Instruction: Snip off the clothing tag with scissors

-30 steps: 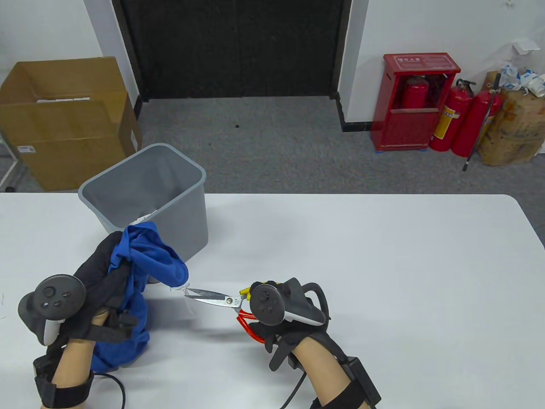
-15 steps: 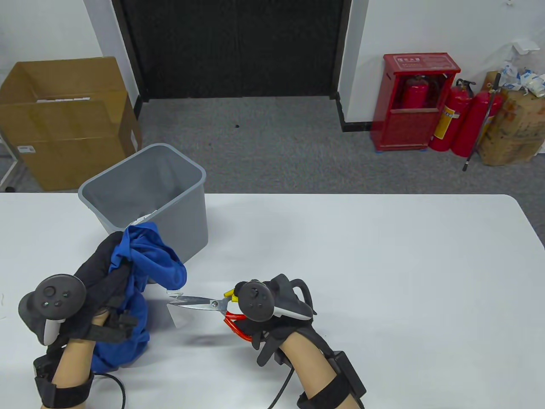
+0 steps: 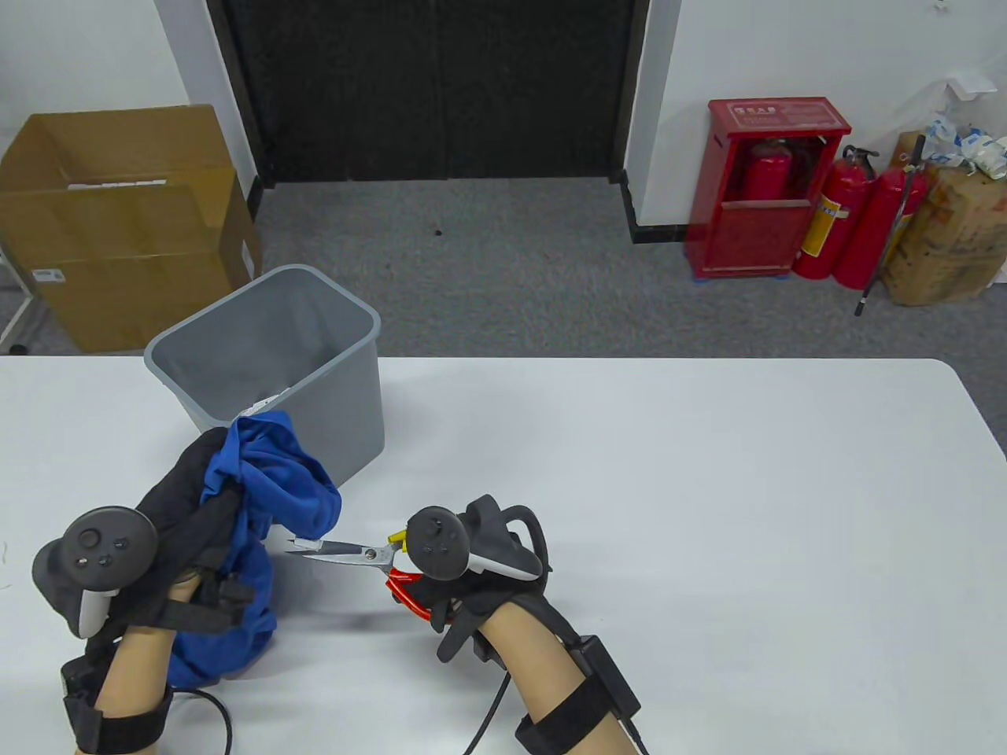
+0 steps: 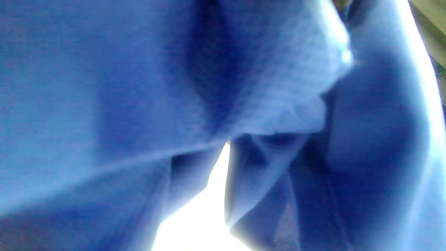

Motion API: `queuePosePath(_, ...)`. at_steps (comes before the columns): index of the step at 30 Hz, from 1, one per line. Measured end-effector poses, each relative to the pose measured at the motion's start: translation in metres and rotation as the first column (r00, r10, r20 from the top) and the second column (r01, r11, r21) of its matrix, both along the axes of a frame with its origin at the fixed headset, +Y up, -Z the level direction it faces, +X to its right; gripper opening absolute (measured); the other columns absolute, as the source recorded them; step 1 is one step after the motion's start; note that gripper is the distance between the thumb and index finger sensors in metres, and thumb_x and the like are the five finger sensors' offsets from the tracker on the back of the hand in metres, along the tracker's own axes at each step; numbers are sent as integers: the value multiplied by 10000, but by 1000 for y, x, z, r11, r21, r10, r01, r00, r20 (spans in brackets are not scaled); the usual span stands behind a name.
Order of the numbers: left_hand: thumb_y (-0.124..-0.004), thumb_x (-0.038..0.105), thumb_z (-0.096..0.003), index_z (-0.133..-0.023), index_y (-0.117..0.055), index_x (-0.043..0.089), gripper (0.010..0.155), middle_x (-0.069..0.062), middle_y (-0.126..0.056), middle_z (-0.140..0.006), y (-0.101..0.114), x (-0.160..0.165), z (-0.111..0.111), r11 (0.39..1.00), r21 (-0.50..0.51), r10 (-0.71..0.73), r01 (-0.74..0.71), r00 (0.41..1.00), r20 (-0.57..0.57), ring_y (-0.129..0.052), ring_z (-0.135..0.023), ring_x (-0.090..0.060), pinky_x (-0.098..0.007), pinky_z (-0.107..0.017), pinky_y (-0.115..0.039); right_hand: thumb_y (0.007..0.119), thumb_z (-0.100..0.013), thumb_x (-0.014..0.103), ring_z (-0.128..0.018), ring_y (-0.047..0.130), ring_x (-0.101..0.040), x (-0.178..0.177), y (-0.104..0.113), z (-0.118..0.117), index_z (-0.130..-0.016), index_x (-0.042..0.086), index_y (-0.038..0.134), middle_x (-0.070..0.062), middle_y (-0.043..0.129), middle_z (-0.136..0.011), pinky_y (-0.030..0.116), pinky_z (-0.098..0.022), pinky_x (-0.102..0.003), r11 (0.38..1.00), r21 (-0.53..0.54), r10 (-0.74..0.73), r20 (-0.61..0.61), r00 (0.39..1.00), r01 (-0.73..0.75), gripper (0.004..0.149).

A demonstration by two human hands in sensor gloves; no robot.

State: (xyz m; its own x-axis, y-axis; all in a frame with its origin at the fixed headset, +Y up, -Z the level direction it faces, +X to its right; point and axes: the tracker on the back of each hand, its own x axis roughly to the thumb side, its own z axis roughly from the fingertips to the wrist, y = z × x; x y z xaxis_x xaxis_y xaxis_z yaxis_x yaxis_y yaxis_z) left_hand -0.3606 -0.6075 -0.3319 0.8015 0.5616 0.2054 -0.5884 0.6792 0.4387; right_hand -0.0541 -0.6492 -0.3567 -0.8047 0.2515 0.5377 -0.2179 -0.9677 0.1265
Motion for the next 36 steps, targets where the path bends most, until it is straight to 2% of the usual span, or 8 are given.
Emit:
queuePosePath(10,-745,510,-597,-1065,-579,445,501,106,-898,-937,0,-1,1,1000,1,2,-2,1000,1,-1028,-741,-147,-542,-737,-725,834,-290,607,-348,920,-288,-4,3,2,-831,108,533,-62,867,-627,595,-334,-535,999,10,48,13,999,-48,795)
queuePosePath(36,-746,509,-597,-1064,-581,445,500,106,-899,-934,2,0,0,1000,-1,3,-3,1000,3,-1028,-738,-147,-546,-740,-721,850,-270,586,-275,932,-287,-2,4,3,-805,103,570,-34,916,-549,599,-306,-530,998,26,58,2,998,-58,773)
